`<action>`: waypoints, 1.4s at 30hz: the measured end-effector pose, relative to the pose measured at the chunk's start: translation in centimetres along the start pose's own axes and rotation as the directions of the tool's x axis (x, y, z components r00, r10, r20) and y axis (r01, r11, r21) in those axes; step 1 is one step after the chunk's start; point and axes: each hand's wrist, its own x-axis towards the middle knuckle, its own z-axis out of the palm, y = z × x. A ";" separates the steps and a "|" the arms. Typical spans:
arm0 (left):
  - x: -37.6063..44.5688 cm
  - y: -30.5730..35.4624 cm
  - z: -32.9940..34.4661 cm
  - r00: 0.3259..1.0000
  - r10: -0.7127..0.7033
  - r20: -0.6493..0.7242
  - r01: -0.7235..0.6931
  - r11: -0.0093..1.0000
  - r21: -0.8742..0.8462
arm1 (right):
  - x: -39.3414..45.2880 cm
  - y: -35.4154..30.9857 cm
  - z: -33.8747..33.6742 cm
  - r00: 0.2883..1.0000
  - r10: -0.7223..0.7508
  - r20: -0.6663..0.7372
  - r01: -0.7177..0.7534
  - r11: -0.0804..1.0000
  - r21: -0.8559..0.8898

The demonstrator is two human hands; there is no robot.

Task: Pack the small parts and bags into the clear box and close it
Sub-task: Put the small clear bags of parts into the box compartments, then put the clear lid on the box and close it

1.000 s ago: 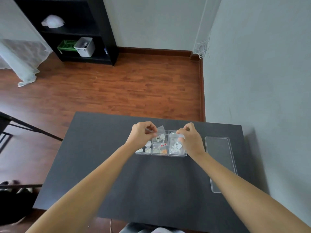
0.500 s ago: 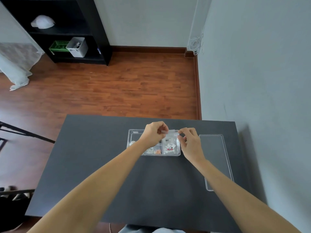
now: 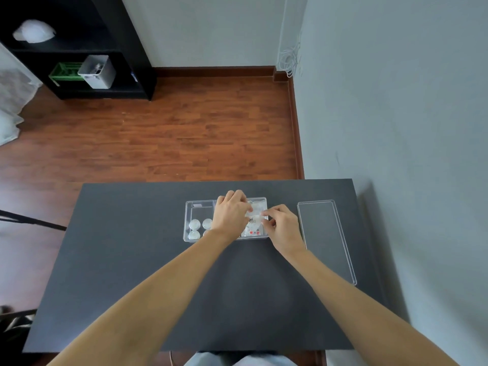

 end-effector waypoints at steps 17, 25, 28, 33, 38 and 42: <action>1.7 7.3 -1.0 0.968 0.247 -0.050 -0.252 0.947 -0.199 | -10.0 4.6 -5.1 0.879 0.226 -0.419 -0.321 0.931 -0.173; 5.3 6.3 -0.2 0.938 0.087 0.335 -0.067 0.995 -0.071 | -11.4 4.1 -3.3 0.918 0.386 -0.092 -0.393 0.855 -0.338; 5.4 11.3 2.2 0.857 0.235 0.459 -0.210 0.972 -0.106 | -14.9 6.0 -4.9 0.847 0.495 -0.193 -0.531 0.792 -0.301; 5.2 11.8 2.5 0.890 0.218 0.401 -0.144 0.968 -0.206 | -15.8 6.9 -5.8 0.876 0.456 -0.155 -0.480 0.856 -0.191; 4.9 12.6 0.6 0.923 0.256 0.288 -0.134 0.914 -0.382 | -17.1 6.7 -7.8 0.875 0.452 -0.177 -0.450 0.892 0.054; 4.8 11.5 -3.0 0.970 0.199 0.141 -0.076 0.797 -0.599 | -16.0 3.4 -11.3 0.881 0.428 -0.202 -0.351 0.877 0.328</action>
